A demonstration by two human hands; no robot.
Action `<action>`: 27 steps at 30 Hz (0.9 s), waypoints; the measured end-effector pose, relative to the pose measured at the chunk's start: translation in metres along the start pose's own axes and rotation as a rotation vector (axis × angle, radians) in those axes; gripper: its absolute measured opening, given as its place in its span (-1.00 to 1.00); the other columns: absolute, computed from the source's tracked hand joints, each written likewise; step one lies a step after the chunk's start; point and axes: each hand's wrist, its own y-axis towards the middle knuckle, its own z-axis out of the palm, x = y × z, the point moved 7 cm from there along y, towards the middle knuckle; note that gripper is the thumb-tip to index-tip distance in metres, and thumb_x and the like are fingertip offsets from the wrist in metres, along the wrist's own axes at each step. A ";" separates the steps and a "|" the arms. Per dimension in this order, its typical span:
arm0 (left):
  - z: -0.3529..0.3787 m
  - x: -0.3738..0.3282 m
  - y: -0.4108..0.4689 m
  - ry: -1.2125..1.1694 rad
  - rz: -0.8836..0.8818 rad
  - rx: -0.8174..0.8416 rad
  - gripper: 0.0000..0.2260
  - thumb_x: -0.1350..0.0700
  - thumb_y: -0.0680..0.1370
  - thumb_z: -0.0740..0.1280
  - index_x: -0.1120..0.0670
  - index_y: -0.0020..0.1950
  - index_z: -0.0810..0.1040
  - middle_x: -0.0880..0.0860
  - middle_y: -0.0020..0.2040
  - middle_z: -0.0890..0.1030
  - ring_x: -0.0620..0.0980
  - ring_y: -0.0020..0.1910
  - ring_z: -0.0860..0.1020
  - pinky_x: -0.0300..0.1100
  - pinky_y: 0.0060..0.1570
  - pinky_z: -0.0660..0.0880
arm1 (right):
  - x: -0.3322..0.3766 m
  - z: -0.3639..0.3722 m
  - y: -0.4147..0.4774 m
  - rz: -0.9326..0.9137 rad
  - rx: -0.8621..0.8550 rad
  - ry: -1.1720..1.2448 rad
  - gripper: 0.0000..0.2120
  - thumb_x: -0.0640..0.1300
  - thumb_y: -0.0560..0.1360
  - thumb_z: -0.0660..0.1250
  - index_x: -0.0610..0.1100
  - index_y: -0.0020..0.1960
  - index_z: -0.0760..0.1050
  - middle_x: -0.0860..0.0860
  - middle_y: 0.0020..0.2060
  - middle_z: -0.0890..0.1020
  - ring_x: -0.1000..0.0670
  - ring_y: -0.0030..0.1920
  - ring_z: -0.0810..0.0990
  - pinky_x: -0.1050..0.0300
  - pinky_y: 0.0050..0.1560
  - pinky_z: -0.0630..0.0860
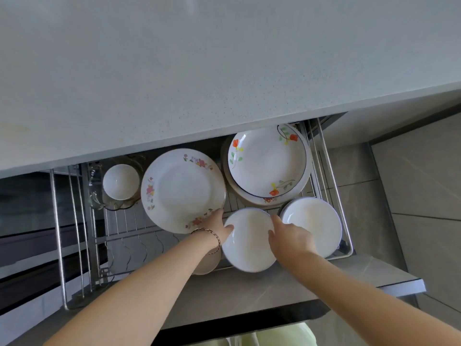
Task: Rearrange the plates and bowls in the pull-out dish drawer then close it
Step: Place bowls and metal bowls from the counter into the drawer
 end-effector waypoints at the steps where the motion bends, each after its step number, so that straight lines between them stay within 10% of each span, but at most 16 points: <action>1: -0.013 -0.006 -0.009 -0.023 0.030 -0.041 -0.53 0.04 0.57 0.19 0.08 0.47 0.25 0.08 0.35 0.45 0.10 0.29 0.46 -0.15 0.27 0.40 | 0.005 -0.015 -0.004 -0.032 -0.016 0.063 -0.57 -0.03 0.62 0.02 -0.05 0.48 0.15 -0.10 0.12 0.62 -0.13 0.04 0.61 0.10 -0.09 0.49; 7: -0.146 -0.038 -0.073 -0.359 0.258 -0.306 -0.77 0.19 0.55 0.22 0.09 0.17 0.56 0.05 0.02 0.65 -0.09 0.01 0.61 -0.28 -0.04 0.42 | 0.057 -0.146 -0.017 -0.216 -0.155 0.427 -0.74 -0.03 0.55 0.18 0.00 0.18 0.53 -0.03 0.04 0.67 -0.08 0.11 0.60 0.13 0.15 0.50; 12: -0.297 -0.052 -0.097 -0.684 0.325 -0.497 -0.83 0.31 0.54 0.18 0.08 -0.07 0.49 -0.05 -0.32 0.56 -0.36 -0.61 0.50 -0.29 -0.35 0.41 | 0.120 -0.291 -0.016 -0.341 -0.313 0.616 -0.83 -0.04 0.52 0.20 -0.01 0.02 0.55 0.00 -0.17 0.68 -0.05 -0.08 0.66 0.19 -0.12 0.48; 16: -0.397 -0.066 -0.091 -0.914 0.352 -0.550 -0.89 0.24 0.57 0.18 0.11 0.02 0.47 0.02 -0.27 0.54 -0.09 -0.39 0.55 -0.23 -0.35 0.42 | 0.160 -0.377 0.017 -0.318 -0.347 0.842 -0.69 -0.02 0.53 0.20 -0.13 0.20 0.47 -0.01 -0.24 0.62 0.03 -0.33 0.58 0.17 -0.22 0.52; 27: -0.492 -0.120 -0.001 -1.179 0.345 -0.407 -0.33 -0.09 0.52 0.27 -0.06 0.53 0.01 0.11 0.44 0.29 0.20 0.08 0.56 -0.01 0.04 0.54 | 0.202 -0.466 0.139 -0.098 -0.256 1.385 -0.40 0.14 0.51 0.25 -0.10 0.43 0.18 -0.20 0.21 0.44 -0.13 -0.22 0.61 0.05 -0.19 0.61</action>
